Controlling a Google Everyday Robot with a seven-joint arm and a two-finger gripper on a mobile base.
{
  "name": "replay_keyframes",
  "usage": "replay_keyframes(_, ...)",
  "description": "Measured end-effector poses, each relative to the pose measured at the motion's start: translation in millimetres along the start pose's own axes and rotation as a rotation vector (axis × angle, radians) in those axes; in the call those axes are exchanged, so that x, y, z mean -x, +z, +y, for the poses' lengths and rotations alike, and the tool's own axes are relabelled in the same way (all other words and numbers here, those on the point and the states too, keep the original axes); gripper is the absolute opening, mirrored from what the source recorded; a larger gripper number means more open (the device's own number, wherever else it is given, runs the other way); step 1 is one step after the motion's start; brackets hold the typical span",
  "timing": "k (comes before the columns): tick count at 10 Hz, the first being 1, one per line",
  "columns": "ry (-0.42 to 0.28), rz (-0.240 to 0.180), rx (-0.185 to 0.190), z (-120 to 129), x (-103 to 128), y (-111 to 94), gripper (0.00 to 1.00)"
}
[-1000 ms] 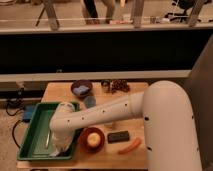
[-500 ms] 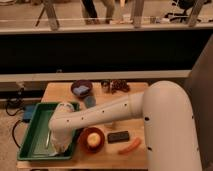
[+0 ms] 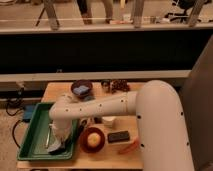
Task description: Wipe tray with towel
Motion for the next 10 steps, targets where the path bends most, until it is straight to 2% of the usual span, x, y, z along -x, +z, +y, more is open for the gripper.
replay_keyframes(7,0.046,0.008,0.007,-26,-107,-12,0.0)
replay_keyframes(10,0.079,0.01,0.026,-26,-129,-16,0.0)
